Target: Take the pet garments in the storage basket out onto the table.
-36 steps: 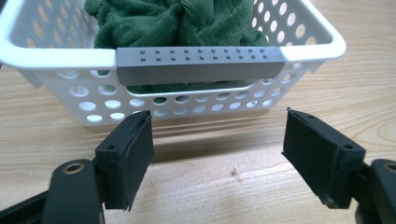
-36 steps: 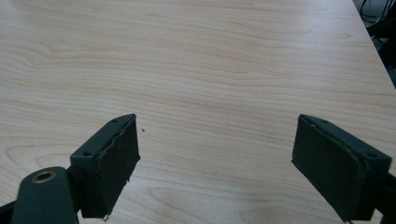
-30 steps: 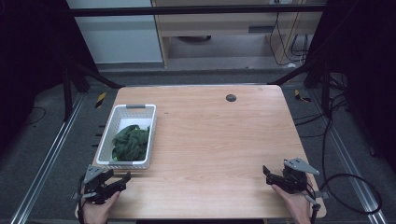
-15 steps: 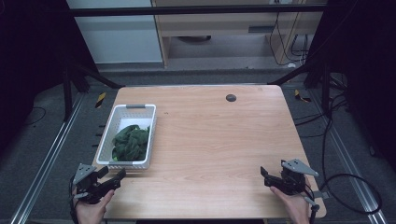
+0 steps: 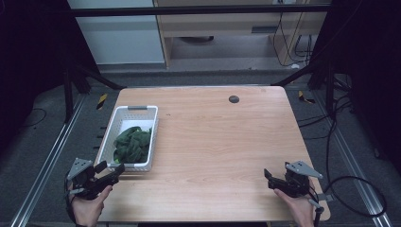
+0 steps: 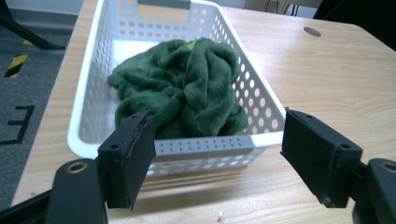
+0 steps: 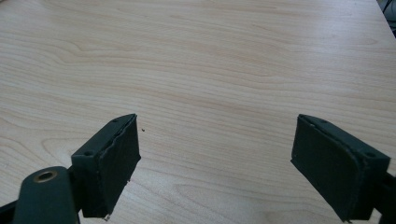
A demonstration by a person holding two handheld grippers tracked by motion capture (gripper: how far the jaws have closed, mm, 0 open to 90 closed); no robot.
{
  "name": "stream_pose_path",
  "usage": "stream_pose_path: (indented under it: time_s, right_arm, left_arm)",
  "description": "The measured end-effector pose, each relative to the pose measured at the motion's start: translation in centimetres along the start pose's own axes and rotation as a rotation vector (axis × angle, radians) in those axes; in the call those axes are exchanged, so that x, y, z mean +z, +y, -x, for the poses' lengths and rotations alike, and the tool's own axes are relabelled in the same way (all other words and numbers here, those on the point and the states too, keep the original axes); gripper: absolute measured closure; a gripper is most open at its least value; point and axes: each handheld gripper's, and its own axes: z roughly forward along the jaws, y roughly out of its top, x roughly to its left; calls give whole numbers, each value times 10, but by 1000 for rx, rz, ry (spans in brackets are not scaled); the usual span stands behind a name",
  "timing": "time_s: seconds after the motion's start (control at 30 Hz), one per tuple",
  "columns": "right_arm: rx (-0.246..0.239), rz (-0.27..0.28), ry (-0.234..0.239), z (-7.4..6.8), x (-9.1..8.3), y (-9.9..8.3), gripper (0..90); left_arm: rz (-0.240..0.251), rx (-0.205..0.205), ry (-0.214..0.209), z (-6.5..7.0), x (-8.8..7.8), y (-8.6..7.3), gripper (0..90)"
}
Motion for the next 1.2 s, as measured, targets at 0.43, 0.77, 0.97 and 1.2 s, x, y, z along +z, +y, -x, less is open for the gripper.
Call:
stream_pose_path:
  time_s: [0.43, 0.77, 0.97, 1.2]
  right_arm:
    - [-7, 2, 1, 0, 1, 0, 148]
    - [-12, -6, 1, 0, 2, 0, 145]
    - [-17, -8, 0, 0, 3, 0, 143]
    - [-6, -9, 6, 0, 3, 1, 141]
  left_arm:
    - [3, 20, -2, -2, 6, 24, 235]
    - [-19, 47, 8, -4, 17, 45, 225]
    - [-25, 62, 6, -4, 25, 57, 212]
    - [-45, 68, 3, -6, 34, 65, 209]
